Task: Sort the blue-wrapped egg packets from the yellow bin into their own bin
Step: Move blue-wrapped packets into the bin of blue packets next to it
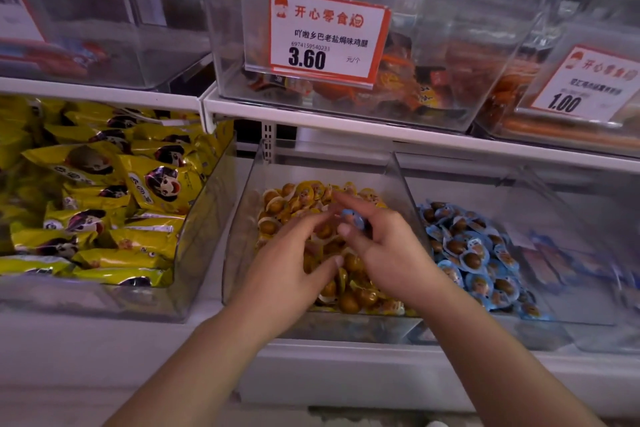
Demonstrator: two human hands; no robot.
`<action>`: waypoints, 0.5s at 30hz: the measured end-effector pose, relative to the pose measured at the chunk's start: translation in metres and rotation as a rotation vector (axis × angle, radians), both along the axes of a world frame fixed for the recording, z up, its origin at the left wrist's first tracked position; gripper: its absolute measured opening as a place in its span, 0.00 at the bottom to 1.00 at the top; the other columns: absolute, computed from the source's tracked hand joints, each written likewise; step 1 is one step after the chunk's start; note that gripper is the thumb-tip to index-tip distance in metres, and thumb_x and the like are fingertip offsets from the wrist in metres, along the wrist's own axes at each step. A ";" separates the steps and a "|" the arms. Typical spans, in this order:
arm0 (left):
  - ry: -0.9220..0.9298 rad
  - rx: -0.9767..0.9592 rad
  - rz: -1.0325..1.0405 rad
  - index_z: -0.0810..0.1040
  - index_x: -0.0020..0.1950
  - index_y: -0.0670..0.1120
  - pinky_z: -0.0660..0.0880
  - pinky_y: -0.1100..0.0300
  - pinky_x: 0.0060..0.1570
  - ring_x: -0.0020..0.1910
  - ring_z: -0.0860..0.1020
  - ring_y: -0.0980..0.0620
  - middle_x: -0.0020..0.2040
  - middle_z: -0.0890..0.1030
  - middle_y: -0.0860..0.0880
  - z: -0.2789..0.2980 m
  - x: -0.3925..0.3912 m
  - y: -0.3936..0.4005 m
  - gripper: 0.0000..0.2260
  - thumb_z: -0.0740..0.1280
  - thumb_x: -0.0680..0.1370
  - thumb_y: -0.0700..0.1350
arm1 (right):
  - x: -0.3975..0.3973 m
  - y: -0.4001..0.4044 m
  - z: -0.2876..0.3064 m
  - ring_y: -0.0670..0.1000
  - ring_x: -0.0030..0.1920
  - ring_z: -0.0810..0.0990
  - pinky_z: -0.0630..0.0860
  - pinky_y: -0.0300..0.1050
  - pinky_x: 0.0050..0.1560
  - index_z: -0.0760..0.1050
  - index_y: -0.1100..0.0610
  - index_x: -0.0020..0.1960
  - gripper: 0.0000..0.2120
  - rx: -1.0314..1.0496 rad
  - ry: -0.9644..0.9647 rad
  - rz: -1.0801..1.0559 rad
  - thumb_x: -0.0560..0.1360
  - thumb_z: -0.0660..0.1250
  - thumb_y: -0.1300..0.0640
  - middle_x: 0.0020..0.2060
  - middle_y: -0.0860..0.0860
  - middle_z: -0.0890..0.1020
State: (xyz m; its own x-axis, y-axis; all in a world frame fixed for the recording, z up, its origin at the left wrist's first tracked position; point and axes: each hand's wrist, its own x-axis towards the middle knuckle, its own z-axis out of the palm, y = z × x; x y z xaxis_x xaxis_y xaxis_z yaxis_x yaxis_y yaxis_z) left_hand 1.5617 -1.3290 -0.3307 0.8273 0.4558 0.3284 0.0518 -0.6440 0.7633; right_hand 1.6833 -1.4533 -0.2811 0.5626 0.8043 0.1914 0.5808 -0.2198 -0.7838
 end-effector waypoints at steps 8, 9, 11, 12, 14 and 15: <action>0.093 0.165 -0.284 0.77 0.62 0.62 0.67 0.65 0.61 0.65 0.67 0.69 0.63 0.70 0.69 0.013 0.007 -0.030 0.14 0.58 0.79 0.60 | 0.048 -0.081 0.007 0.51 0.44 0.85 0.79 0.47 0.37 0.79 0.41 0.58 0.10 0.163 -0.151 -0.550 0.79 0.64 0.48 0.40 0.43 0.85; 0.129 0.177 -0.326 0.75 0.64 0.63 0.65 0.65 0.62 0.66 0.65 0.68 0.66 0.67 0.70 0.014 0.014 -0.037 0.15 0.58 0.79 0.61 | 0.056 -0.092 0.002 0.52 0.48 0.85 0.76 0.44 0.39 0.80 0.45 0.59 0.11 0.061 -0.146 -0.592 0.79 0.65 0.50 0.42 0.44 0.85; 0.250 0.254 -0.368 0.72 0.66 0.65 0.63 0.57 0.69 0.72 0.60 0.61 0.73 0.62 0.66 0.013 0.031 -0.045 0.17 0.60 0.78 0.64 | 0.064 -0.104 -0.012 0.50 0.51 0.82 0.70 0.40 0.46 0.81 0.52 0.61 0.12 -0.006 -0.172 -0.670 0.79 0.66 0.54 0.51 0.50 0.85; 0.331 0.302 -0.368 0.72 0.67 0.65 0.61 0.50 0.72 0.75 0.58 0.57 0.76 0.60 0.63 0.011 0.040 -0.046 0.19 0.61 0.77 0.65 | 0.062 -0.104 -0.016 0.47 0.51 0.80 0.70 0.38 0.47 0.81 0.54 0.61 0.12 0.016 -0.195 -0.678 0.79 0.66 0.55 0.53 0.51 0.84; 0.443 0.349 -0.362 0.72 0.68 0.64 0.58 0.45 0.75 0.78 0.55 0.52 0.78 0.60 0.59 0.007 0.057 -0.044 0.24 0.63 0.74 0.69 | 0.051 -0.095 -0.022 0.44 0.53 0.78 0.70 0.32 0.49 0.81 0.54 0.61 0.12 0.069 -0.201 -0.622 0.79 0.65 0.54 0.55 0.51 0.82; 0.456 0.349 -0.361 0.73 0.67 0.64 0.58 0.47 0.75 0.77 0.55 0.51 0.77 0.60 0.58 0.004 0.064 -0.043 0.25 0.65 0.72 0.69 | 0.045 -0.089 -0.025 0.45 0.55 0.78 0.72 0.35 0.53 0.80 0.54 0.61 0.12 0.074 -0.191 -0.574 0.80 0.65 0.54 0.56 0.51 0.81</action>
State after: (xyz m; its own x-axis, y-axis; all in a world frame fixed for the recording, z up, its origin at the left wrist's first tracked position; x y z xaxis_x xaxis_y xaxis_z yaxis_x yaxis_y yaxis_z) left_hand 1.6255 -1.3718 -0.3265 0.9984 0.0561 -0.0121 0.0554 -0.8861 0.4602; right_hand 1.7282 -1.5422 -0.3059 0.8526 0.3630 0.3759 0.5177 -0.4884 -0.7025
